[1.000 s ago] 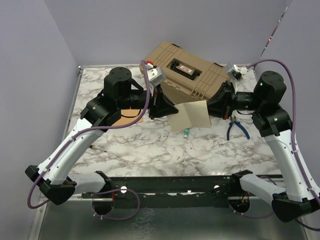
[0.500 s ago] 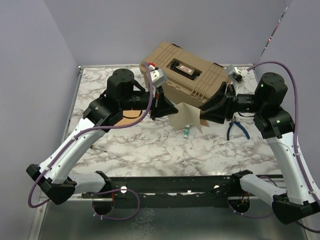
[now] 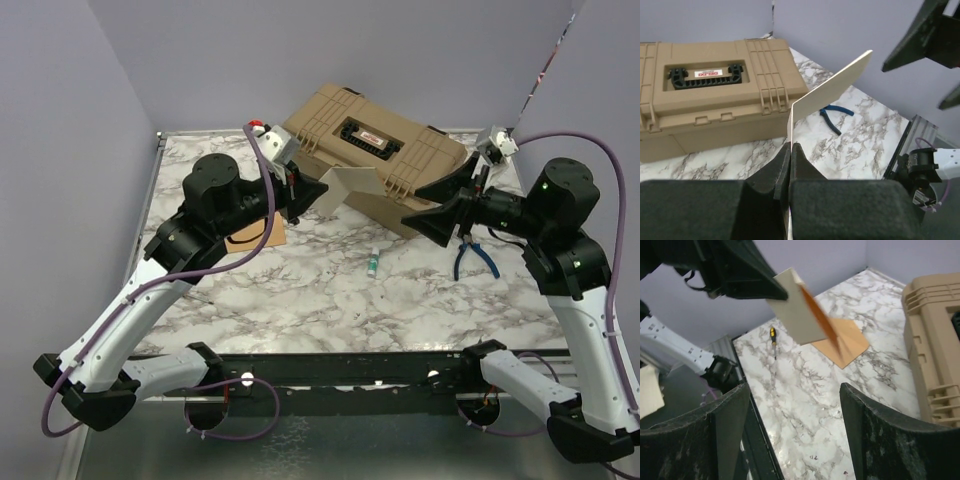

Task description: Place the letter into the envelope and seal it

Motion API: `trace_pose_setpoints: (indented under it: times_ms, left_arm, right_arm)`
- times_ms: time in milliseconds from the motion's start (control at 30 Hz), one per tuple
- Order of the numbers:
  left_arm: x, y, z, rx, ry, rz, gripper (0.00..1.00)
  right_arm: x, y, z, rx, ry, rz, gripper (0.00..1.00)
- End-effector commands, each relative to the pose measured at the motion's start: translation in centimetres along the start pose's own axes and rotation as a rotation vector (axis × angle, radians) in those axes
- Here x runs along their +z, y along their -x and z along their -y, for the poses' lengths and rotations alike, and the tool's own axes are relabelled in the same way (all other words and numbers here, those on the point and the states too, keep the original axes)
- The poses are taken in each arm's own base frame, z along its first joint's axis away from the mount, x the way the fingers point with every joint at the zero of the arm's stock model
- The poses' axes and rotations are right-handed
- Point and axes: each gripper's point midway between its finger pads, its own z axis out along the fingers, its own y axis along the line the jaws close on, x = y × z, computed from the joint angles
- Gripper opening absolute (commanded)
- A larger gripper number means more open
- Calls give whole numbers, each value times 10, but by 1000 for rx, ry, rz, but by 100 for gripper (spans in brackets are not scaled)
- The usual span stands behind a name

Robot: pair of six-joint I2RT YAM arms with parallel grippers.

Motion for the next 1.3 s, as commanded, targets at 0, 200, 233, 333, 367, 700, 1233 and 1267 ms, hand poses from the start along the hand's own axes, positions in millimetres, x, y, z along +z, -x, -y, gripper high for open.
trace_pose_setpoints:
  times_ms: [0,200,233,333,367,700,1233,1267]
  left_arm:
    - [-8,10,31,48,-176,36,0]
    - [-14,7,44,67,-249,31,0]
    - [-15,8,47,70,-265,31,0]
    - [-18,4,60,75,-351,15,0]
    - [-19,2,65,75,-382,8,0]
    - [-17,-4,79,44,-482,-30,0]
    - [-21,-3,99,5,-627,-37,0]
    - [-21,-4,100,3,-634,-37,0]
  right_arm:
    - [3,24,31,29,-176,121,74]
    - [9,45,31,89,-162,182,67]
    - [10,46,32,99,-160,193,68]
    - [19,37,37,129,-133,168,67]
    - [24,29,39,156,-116,136,67]
    - [32,-25,-11,199,329,-36,82]
    - [42,-31,-38,203,471,-59,57]
    - [44,-31,-40,197,481,-55,55]
